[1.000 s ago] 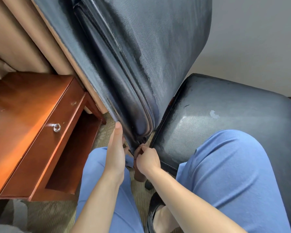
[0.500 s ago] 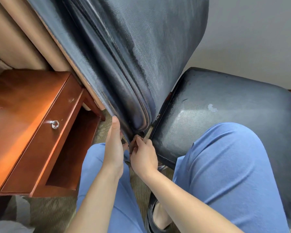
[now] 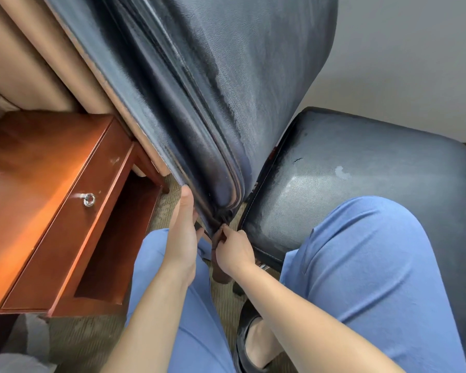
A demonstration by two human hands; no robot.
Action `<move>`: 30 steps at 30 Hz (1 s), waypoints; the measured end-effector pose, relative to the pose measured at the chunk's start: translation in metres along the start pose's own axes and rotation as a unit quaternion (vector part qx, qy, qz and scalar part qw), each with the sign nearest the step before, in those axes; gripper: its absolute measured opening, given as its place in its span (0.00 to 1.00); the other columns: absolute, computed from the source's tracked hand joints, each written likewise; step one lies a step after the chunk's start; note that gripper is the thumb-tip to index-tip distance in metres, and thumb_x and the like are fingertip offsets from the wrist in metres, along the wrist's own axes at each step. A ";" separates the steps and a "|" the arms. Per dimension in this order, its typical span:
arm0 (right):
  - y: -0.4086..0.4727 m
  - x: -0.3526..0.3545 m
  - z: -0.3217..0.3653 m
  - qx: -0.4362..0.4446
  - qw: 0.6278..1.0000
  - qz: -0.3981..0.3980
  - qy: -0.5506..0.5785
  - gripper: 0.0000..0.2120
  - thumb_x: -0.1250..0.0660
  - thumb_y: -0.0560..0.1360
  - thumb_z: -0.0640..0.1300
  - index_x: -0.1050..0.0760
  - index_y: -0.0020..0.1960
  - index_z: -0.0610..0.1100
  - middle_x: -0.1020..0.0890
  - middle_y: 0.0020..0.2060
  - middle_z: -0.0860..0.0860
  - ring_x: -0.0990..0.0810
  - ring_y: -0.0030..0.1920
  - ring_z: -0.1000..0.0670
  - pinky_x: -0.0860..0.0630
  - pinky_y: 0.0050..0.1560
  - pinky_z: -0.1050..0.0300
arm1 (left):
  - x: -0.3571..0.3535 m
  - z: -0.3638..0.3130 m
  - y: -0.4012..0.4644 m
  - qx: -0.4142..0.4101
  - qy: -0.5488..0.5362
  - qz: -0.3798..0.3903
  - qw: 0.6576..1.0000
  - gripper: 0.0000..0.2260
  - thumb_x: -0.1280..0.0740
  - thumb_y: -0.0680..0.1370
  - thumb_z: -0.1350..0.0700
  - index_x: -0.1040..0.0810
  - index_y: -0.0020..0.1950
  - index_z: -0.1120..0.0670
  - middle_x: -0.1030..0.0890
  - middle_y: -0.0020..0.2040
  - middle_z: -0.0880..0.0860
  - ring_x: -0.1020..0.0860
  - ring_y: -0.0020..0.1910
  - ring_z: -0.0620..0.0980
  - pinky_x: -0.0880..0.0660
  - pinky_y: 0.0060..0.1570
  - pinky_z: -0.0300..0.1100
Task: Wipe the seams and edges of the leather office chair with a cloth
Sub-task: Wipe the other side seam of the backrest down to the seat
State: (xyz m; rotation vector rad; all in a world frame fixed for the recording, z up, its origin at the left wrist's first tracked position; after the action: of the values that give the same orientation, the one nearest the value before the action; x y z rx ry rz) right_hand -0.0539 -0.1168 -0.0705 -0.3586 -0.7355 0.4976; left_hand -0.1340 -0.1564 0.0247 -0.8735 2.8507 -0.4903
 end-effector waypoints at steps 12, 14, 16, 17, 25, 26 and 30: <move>0.002 0.004 0.006 -0.015 1.000 -0.018 0.007 0.13 0.46 0.79 0.42 0.26 0.58 0.44 0.28 0.56 0.45 0.25 0.53 0.42 0.29 0.50 0.55 | -0.002 0.003 0.001 0.003 -0.021 -0.009 1.000 0.27 0.48 0.77 0.35 0.31 0.72 0.46 0.24 0.67 0.45 0.28 0.65 0.41 0.30 0.55 0.40; 0.005 0.002 0.005 -0.032 0.999 -0.003 0.002 0.14 0.46 0.79 0.43 0.26 0.59 0.44 0.27 0.57 0.44 0.24 0.53 0.42 0.27 0.52 0.53 | -0.001 0.003 0.002 0.001 -0.026 -0.007 1.000 0.28 0.47 0.75 0.34 0.31 0.72 0.45 0.25 0.67 0.45 0.28 0.66 0.41 0.29 0.54 0.39; 0.009 0.000 0.004 -0.038 0.999 0.015 0.003 0.15 0.46 0.78 0.43 0.26 0.60 0.45 0.25 0.58 0.44 0.24 0.54 0.43 0.25 0.54 0.51 | -0.001 0.002 0.002 -0.001 -0.022 -0.005 1.000 0.31 0.46 0.72 0.33 0.31 0.72 0.45 0.24 0.66 0.45 0.28 0.65 0.41 0.30 0.60 0.42; 0.010 0.000 0.004 -0.038 0.999 0.020 0.007 0.16 0.46 0.78 0.43 0.26 0.61 0.46 0.24 0.58 0.45 0.24 0.55 0.43 0.25 0.55 0.50 | 0.000 0.002 0.002 -0.002 -0.018 -0.005 1.000 0.32 0.46 0.72 0.33 0.31 0.72 0.45 0.24 0.66 0.45 0.28 0.65 0.40 0.31 0.62 0.45; -0.017 0.034 0.005 0.014 0.985 -0.140 0.104 0.14 0.47 0.76 0.39 0.26 0.49 0.54 0.30 0.47 0.51 0.28 0.43 0.49 0.34 0.41 0.57 | -0.001 0.003 0.000 0.001 -0.011 -0.010 1.000 0.30 0.47 0.74 0.32 0.28 0.70 0.46 0.23 0.65 0.45 0.27 0.65 0.42 0.30 0.57 0.44; -0.020 0.037 0.010 0.033 0.983 -0.147 0.100 0.13 0.47 0.76 0.40 0.27 0.50 0.53 0.31 0.47 0.52 0.29 0.43 0.50 0.34 0.41 0.58 | -0.001 0.002 0.000 -0.002 -0.010 -0.010 1.000 0.28 0.48 0.76 0.34 0.28 0.69 0.46 0.22 0.64 0.45 0.26 0.64 0.40 0.29 0.55 0.42; -0.014 0.032 0.023 0.043 0.988 -0.129 0.070 0.09 0.47 0.77 0.40 0.29 0.51 0.48 0.33 0.48 0.52 0.28 0.45 0.47 0.33 0.42 0.56 | -0.002 0.001 0.000 -0.001 -0.018 -0.014 1.000 0.24 0.49 0.80 0.37 0.28 0.69 0.46 0.22 0.62 0.44 0.25 0.56 0.34 0.30 0.45 0.35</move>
State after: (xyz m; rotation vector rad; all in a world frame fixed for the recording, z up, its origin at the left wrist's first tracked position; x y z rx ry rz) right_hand -0.0460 -0.1080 -0.0302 -0.2110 -0.6108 0.2566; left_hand -0.1318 -0.1555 0.0240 -0.9129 2.8119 -0.4703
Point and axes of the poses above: each hand's wrist, its own y-axis towards the middle knuckle, its own x-axis out of the back of the hand, z = x × y, the point moved 7 cm from there along y, towards the middle knuckle
